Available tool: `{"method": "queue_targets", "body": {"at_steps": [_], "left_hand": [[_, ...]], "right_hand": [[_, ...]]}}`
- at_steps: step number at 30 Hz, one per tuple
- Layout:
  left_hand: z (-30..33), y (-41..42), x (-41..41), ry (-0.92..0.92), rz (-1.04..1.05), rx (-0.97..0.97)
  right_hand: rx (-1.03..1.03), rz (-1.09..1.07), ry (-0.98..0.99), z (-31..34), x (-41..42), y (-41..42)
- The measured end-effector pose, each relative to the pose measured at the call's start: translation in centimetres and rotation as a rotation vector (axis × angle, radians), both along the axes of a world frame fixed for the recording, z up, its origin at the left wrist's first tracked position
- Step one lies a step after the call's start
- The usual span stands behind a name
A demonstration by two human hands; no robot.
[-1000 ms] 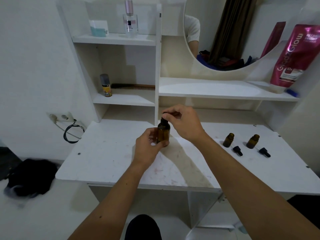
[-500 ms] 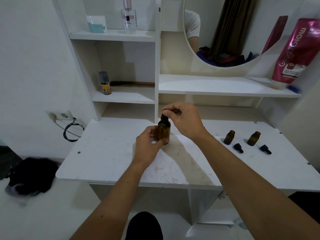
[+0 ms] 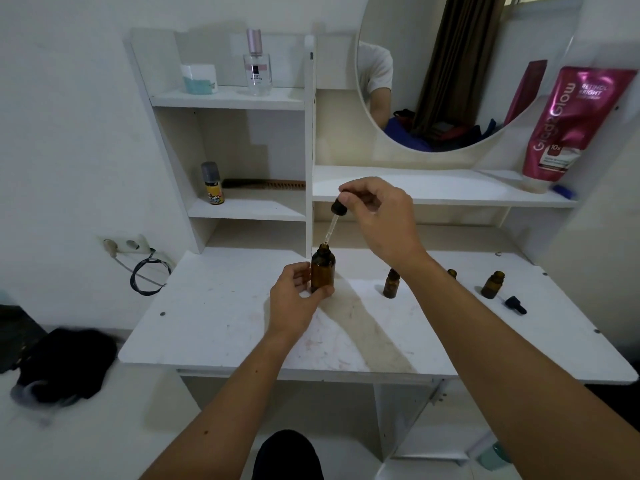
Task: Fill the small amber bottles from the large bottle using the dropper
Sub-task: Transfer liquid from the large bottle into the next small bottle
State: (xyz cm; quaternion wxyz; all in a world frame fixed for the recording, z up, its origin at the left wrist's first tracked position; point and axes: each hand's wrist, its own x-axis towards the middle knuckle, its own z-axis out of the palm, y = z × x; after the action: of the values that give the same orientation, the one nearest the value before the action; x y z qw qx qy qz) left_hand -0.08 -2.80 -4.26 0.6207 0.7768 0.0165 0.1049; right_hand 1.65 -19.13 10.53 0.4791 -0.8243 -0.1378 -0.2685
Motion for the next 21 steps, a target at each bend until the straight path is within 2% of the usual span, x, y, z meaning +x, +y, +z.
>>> {"method": "queue_targets", "body": {"at_steps": [6,17,21], "left_hand": [[0.0,-2.2,-3.8,-0.030,0.182,-0.042],[0.1,-13.6,-5.0,-0.025,-0.266,0.023],[-0.1,-16.4,-3.3,-0.040,-0.328,0.058]], "right_hand": [[0.128,-0.047,-0.028,0.8,-1.8,-3.1],[0.116,-0.227,-0.001,-2.0,-6.3,-14.0],[0.123,-0.308,0.046,-2.9,-6.8,-17.4]]}}
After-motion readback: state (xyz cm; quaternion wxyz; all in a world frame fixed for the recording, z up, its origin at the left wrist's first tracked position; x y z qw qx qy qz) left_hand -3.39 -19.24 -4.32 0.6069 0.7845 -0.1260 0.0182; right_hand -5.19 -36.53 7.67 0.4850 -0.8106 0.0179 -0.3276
